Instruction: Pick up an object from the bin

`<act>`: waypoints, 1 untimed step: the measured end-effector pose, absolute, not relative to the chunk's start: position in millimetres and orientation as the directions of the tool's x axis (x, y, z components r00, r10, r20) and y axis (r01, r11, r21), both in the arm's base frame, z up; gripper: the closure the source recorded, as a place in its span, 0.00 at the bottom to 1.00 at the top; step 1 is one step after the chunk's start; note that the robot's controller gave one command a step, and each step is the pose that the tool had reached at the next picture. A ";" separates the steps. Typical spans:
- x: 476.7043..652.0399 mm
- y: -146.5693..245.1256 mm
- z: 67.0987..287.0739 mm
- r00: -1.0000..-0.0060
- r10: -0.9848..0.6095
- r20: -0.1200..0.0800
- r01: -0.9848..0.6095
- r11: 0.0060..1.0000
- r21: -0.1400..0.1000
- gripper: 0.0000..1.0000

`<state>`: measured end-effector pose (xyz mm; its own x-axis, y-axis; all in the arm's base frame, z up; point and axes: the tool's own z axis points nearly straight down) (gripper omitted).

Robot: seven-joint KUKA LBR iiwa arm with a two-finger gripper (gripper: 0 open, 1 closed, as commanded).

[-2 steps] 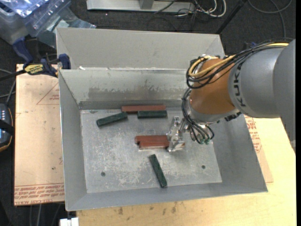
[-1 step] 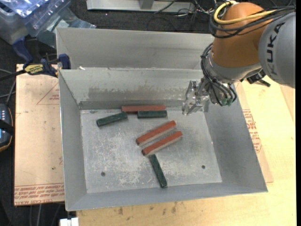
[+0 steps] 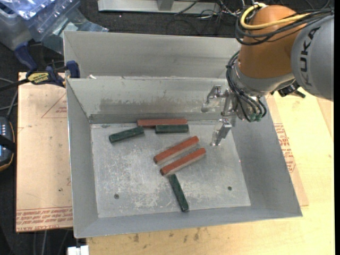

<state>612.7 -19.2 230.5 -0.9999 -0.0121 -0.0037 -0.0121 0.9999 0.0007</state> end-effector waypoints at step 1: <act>612.7 -19.2 230.5 -1.000 -0.012 -0.004 -0.012 1.000 0.001 0.00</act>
Offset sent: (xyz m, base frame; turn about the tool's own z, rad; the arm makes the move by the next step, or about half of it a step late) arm 0.0107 0.0078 -0.1074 -0.1038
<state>612.7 -19.2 230.5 -0.9999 -0.0122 -0.0037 -0.0122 0.9999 0.0006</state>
